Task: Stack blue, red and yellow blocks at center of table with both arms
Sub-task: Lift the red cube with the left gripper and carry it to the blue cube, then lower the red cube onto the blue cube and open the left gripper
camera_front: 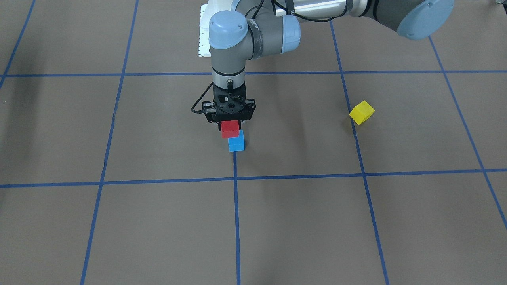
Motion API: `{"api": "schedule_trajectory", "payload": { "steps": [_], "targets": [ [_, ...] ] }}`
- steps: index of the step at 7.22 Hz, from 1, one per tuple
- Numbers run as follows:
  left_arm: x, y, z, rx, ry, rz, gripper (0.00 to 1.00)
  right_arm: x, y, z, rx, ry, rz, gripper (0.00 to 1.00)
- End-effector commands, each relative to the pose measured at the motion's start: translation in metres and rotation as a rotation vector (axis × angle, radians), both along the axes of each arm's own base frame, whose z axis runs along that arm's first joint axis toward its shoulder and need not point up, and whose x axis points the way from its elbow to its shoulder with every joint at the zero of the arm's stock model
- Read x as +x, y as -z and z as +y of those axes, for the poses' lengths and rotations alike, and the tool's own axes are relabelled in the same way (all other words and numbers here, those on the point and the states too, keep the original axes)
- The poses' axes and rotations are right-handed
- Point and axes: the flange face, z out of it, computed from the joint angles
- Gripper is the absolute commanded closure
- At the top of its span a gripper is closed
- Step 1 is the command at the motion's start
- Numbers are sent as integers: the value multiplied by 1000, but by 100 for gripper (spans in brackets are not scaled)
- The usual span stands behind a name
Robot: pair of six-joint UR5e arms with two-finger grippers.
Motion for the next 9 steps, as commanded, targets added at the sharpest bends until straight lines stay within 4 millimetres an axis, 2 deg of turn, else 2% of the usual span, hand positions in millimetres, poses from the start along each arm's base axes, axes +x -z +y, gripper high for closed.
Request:
{"api": "schedule_trajectory", "payload": {
  "steps": [1,9],
  "targets": [
    [4,-8,-3,4,7,-21,100,0,2,-2,2,-2,-2,0],
    [5,-18,-14,34,21,-27,100,0,3,-4,3,-4,0,0]
  ]
}}
